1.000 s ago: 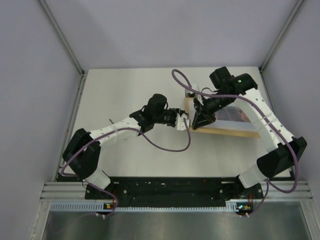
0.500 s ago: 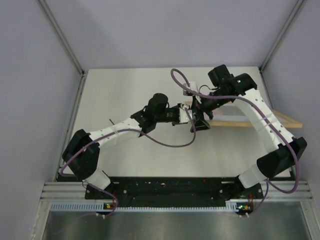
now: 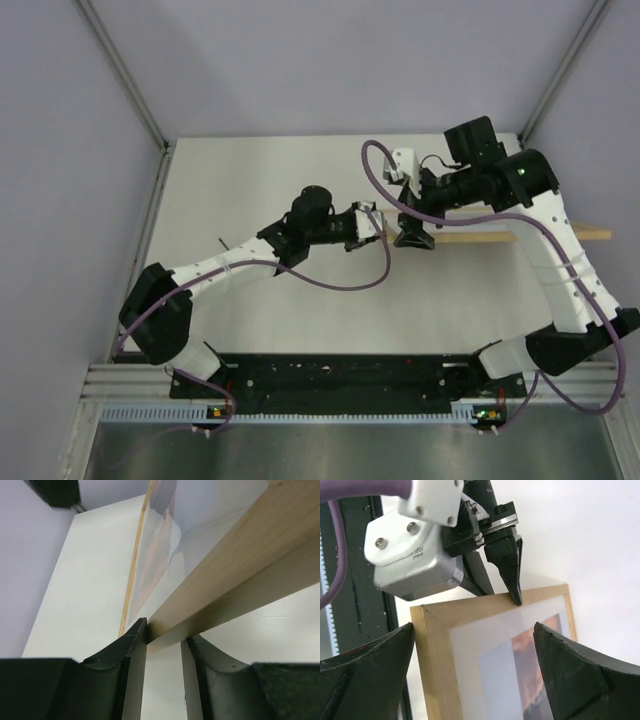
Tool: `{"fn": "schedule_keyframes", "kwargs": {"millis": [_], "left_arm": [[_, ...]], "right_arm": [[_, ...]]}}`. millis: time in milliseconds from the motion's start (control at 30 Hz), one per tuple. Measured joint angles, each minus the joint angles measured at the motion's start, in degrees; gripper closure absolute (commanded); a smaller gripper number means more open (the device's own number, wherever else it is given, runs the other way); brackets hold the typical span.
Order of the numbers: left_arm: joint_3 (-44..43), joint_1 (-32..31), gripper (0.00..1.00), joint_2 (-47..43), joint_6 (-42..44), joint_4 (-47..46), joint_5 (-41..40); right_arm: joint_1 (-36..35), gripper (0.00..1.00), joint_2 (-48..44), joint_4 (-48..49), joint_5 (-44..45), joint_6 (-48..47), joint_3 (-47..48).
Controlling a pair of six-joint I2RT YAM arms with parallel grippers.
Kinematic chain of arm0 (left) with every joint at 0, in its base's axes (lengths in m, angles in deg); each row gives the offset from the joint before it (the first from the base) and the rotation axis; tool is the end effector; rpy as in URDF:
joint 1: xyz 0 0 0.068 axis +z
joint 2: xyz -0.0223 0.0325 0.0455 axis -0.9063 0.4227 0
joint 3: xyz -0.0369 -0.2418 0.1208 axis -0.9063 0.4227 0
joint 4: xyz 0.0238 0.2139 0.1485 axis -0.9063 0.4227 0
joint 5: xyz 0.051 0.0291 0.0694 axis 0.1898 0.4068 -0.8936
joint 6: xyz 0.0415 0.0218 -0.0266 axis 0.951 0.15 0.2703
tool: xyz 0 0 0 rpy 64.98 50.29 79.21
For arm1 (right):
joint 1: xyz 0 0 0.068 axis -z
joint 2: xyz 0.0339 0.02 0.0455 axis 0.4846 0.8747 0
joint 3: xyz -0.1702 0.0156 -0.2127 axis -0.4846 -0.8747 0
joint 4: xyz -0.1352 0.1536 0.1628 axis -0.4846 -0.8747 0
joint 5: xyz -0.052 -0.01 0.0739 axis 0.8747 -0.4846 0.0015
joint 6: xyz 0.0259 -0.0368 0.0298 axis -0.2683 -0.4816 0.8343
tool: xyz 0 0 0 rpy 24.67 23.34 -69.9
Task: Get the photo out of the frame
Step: Turn over the photo frame at the center of the board.
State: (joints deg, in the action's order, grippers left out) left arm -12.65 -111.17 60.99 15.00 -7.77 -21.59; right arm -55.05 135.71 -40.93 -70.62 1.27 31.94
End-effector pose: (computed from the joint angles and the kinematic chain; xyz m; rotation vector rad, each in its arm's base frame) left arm 0.2357 -0.2722 0.2987 1.4141 1.1637 -0.6934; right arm 0.2121 0.1277 0.4400 -1.5734 1.7738 0.6594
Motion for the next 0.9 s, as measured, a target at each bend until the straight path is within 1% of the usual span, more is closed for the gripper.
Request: {"fn": "schedule_keyframes", "kwargs": {"millis": [133,267,400,467,633,767,867,900], "left_arm": [[0.0,0.0,1.0,0.0,-0.1,0.1,0.0],[-0.2,-0.1,1.0,0.1,0.0,0.9,0.5],[-2.3,-0.1,1.0,0.9,-0.2,3.0,0.8],[-3.6,-0.1,1.0,1.4,-0.7,3.9,0.9],[-5.4,-0.1,1.0,2.3,-1.5,5.4,1.2],[-5.9,0.0,1.0,2.3,-1.5,6.6,1.4],[-6.0,0.4,1.0,2.3,-1.5,6.8,2.1],[-6.0,0.6,1.0,2.3,-1.5,6.8,2.3]], "right_arm": [[0.0,0.01,-4.0,1.4,3.2,-1.5,-0.5],[0.3,0.01,-11.3,4.1,8.0,-4.8,-4.8],[0.4,0.02,-17.1,4.7,11.9,-8.4,-7.6],[0.4,0.05,-19.3,4.5,13.6,-10.3,-8.7],[0.4,0.11,-22.9,4.6,19.5,-14.2,-12.6],[0.4,0.17,-23.6,4.7,25.2,-16.5,-18.3],[0.4,0.27,-22.5,5.2,28.3,-17.6,-21.1],[0.4,0.33,-21.9,5.4,29.6,-18.1,-21.9]]}}
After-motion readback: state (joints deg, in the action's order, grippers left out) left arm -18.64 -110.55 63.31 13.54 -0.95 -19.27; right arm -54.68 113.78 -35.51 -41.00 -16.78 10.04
